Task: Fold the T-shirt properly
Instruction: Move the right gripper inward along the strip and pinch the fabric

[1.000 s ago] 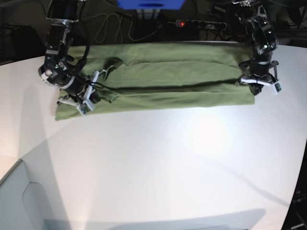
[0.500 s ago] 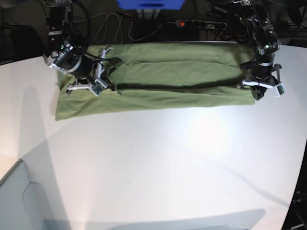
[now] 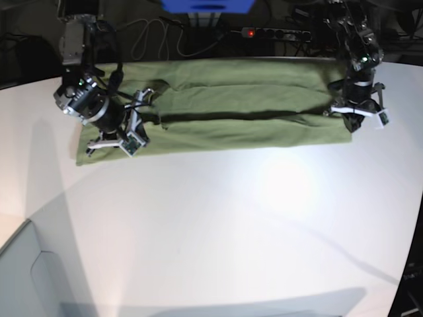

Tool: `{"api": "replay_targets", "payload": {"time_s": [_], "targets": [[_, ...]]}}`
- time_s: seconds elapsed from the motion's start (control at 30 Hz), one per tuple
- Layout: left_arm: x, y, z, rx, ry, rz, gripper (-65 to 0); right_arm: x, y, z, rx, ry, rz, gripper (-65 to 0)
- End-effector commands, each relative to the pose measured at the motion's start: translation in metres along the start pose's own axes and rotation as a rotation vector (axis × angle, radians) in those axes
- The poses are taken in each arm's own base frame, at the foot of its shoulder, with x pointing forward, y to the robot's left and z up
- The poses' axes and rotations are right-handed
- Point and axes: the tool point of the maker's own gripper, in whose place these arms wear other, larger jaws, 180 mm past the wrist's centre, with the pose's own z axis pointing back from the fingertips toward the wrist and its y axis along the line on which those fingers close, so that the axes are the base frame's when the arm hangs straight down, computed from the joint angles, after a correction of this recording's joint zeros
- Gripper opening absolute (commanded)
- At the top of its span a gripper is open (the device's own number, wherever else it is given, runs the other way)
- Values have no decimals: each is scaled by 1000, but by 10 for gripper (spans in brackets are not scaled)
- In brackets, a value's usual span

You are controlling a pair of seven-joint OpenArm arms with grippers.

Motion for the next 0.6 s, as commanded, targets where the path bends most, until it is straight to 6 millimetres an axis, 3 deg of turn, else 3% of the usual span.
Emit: {"api": "replay_targets", "payload": {"time_s": [0.0,0.17,0.33,0.57], "targets": [[14,0,2,-4,-45,-10,-650,10,-3,-2,8,-41,1,-649],[14,0,2,-4,-45,-10,-650,-10,5,-16,55,9,-41,-649],[14,0,2,-4,-45,-12,-650,-24,39,-22,142,41,-38,-649],[14,-1,1,-10,-38,-22,-650,-31,44,-20,148,55,-50,-649]]}}
